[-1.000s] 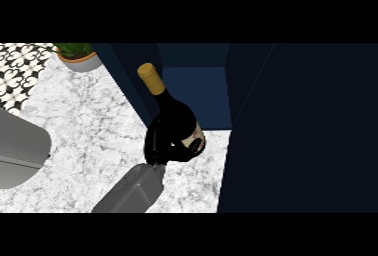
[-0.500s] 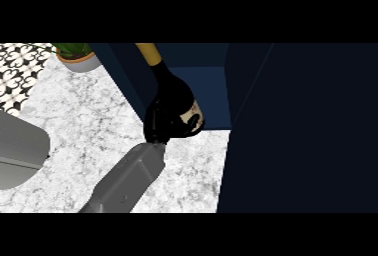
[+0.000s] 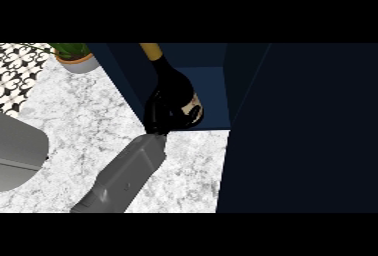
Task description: Pick up the wine, place it into the cabinet and close the cabinet
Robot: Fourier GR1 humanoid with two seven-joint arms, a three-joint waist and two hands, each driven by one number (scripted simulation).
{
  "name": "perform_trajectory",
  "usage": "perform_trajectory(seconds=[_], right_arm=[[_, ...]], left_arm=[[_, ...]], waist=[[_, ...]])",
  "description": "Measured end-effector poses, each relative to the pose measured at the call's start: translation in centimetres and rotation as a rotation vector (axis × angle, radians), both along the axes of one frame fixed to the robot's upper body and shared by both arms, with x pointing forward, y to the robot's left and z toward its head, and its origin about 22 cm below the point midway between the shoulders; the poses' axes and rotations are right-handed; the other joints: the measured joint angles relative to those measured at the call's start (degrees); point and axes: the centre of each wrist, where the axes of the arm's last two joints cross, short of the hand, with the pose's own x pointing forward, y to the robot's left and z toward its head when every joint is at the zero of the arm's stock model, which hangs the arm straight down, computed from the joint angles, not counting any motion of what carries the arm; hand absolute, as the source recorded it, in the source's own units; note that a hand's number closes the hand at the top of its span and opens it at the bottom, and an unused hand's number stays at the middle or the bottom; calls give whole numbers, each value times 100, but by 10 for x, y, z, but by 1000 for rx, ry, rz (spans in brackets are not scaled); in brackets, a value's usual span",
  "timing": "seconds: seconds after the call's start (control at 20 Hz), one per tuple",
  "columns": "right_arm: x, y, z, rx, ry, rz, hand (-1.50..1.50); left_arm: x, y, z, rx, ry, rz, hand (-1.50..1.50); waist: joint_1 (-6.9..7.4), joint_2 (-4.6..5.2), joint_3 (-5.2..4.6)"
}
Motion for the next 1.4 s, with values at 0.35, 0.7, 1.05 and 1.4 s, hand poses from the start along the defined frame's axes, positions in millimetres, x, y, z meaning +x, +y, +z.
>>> perform_trajectory(seconds=[0.35, 0.7, 1.05, 1.4], right_arm=[[-2, 1, 1, 11, -6, 8, -150], [-2, 5, -2, 13, -10, 26, -150], [11, 12, -5, 12, -23, 55, -150], [14, 16, -2, 13, -29, 74, -150]], left_arm=[[32, -7, 36, 16, 33, -2, 150], [49, -10, 54, 40, 68, -8, 150], [53, -10, 59, 16, 48, 18, 150], [44, -8, 46, 24, 73, 10, 150]], waist=[[-78, 45, -8], [-206, 86, -8], [-351, 128, -8], [-456, 133, -7]])
